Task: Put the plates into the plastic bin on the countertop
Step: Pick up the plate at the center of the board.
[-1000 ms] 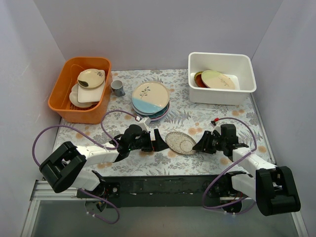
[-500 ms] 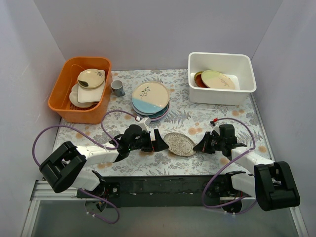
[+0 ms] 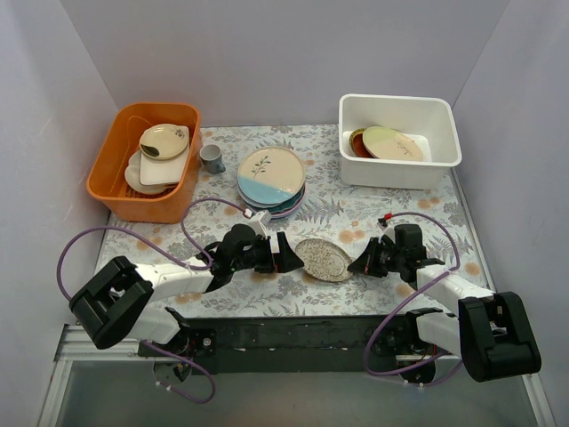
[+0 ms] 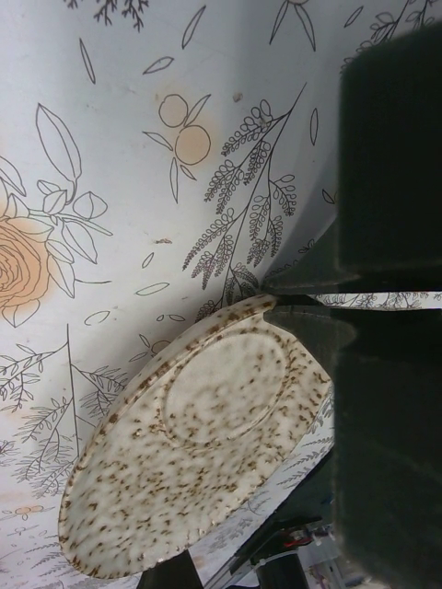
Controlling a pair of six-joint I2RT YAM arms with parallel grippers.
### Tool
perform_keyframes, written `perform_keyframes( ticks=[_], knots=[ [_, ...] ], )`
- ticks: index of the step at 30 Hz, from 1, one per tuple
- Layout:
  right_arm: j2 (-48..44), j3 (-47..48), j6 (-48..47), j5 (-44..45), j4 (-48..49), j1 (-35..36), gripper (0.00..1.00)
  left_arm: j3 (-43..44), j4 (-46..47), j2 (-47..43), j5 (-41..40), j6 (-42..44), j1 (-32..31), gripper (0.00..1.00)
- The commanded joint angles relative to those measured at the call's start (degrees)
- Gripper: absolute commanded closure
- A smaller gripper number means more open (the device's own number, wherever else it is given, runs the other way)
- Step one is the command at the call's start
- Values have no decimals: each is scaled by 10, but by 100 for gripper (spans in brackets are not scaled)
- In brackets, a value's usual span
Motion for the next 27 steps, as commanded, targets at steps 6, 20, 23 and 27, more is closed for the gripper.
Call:
perform_keyframes(
  ticks=[6, 20, 23, 27],
  knots=[
    [6, 13, -18, 24, -13, 1, 99, 5, -5, -33, -10, 10, -3, 2],
    [18, 82, -19, 32, -26, 1, 99, -15, 20, -73, -10, 16, -3, 2],
    [22, 106, -16, 35, -28, 1, 99, -20, 19, -79, -9, 16, -3, 2],
    [29, 139, -16, 36, -31, 0, 99, -23, 19, -83, -10, 15, -3, 2]
  ],
)
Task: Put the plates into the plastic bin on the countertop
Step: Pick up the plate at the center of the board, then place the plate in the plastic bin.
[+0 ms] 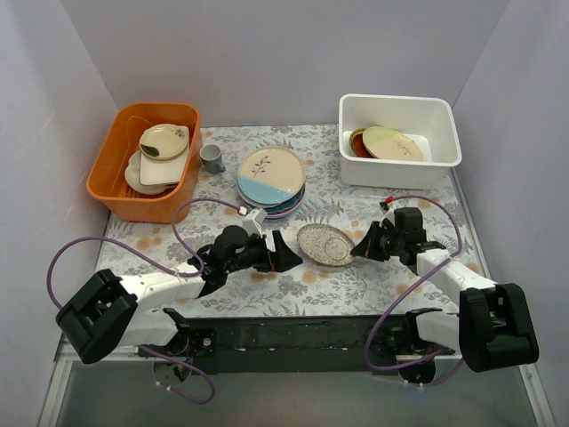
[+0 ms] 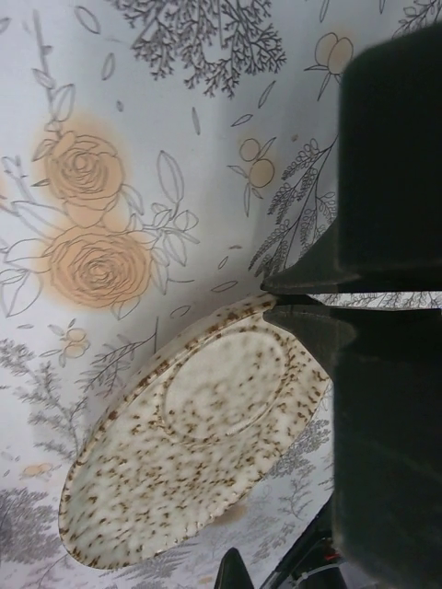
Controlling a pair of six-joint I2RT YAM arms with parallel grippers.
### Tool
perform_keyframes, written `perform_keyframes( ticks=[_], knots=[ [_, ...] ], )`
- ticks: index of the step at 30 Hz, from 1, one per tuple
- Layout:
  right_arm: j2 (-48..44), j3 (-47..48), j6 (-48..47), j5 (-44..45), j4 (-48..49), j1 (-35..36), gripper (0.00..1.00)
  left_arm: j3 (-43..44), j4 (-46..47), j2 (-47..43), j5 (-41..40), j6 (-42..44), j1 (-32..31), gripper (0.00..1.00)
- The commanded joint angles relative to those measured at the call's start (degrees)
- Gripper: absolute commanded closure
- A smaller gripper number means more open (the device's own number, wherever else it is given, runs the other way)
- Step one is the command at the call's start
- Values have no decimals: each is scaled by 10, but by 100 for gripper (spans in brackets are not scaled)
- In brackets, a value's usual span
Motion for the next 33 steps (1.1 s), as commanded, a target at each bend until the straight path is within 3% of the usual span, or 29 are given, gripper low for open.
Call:
perform_keyframes(
  ticks=[1, 33],
  knots=[
    [4, 63, 1, -13, 20, 1, 99, -6, 6, -19, -6, 9, -3, 2],
    [125, 412, -14, 40, -53, -12, 99, 0, -13, -12, 0, 14, -3, 2]
  ],
)
